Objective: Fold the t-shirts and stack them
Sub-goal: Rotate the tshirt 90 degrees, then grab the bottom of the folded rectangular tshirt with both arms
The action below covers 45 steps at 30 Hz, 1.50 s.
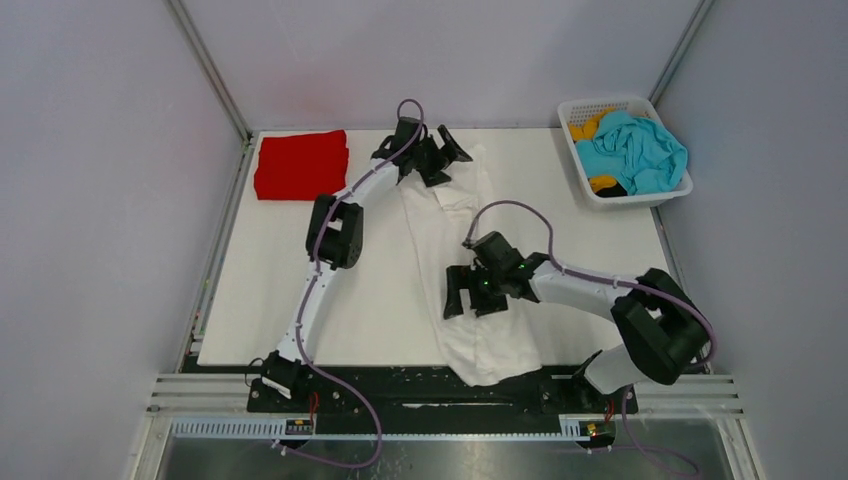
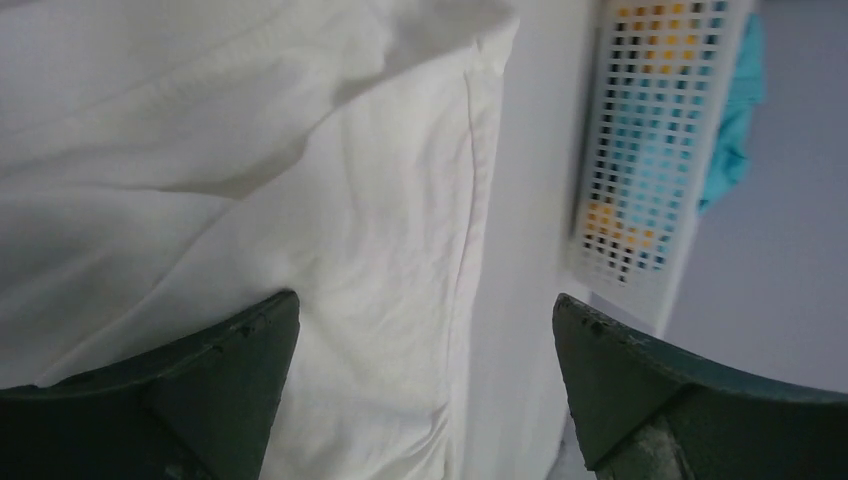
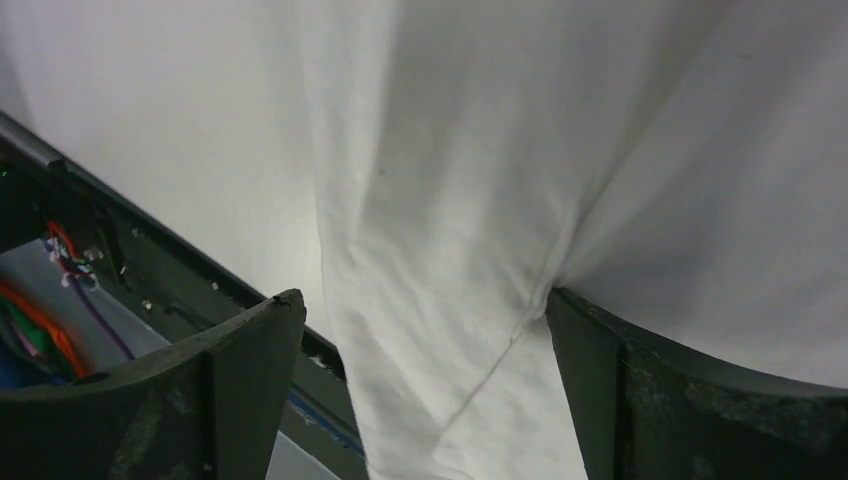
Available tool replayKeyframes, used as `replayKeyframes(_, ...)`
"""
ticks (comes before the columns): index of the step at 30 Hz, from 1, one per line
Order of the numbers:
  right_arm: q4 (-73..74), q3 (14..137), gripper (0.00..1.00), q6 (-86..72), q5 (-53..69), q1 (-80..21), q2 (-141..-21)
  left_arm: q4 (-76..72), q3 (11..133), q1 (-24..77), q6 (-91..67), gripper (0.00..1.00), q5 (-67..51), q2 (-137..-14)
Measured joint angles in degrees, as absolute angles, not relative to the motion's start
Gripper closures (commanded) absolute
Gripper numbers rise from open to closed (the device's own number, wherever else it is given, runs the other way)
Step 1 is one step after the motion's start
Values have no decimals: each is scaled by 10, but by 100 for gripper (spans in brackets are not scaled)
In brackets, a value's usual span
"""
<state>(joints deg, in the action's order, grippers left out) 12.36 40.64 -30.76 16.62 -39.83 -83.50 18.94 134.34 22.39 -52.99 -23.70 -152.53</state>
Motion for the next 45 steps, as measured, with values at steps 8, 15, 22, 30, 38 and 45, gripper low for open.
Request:
replayKeyframes(8, 56, 536, 0, -336, 206, -492, -981, 2, 1431, 214, -702, 1, -348, -1641)
replayKeyframes(15, 86, 630, 1, -314, 164, -494, -1030, -41, 1433, 200, -740, 1, -308, -1651)
replayKeyframes(22, 103, 629, 1, -301, 129, -487, -1030, -47, 1435, 180, -749, 1, -276, -1652)
replayKeyframes(30, 119, 562, 1, -303, 107, -453, -960, 18, 1407, 169, -680, 1, -251, -1608)
replayKeyframes(38, 165, 517, 3, -298, 65, -454, -866, 140, 1257, 176, -552, 1, -256, -1412)
replayKeyframes(45, 246, 477, 15, -299, 11, -525, -805, 146, 827, 227, -423, 3, -190, -1003)
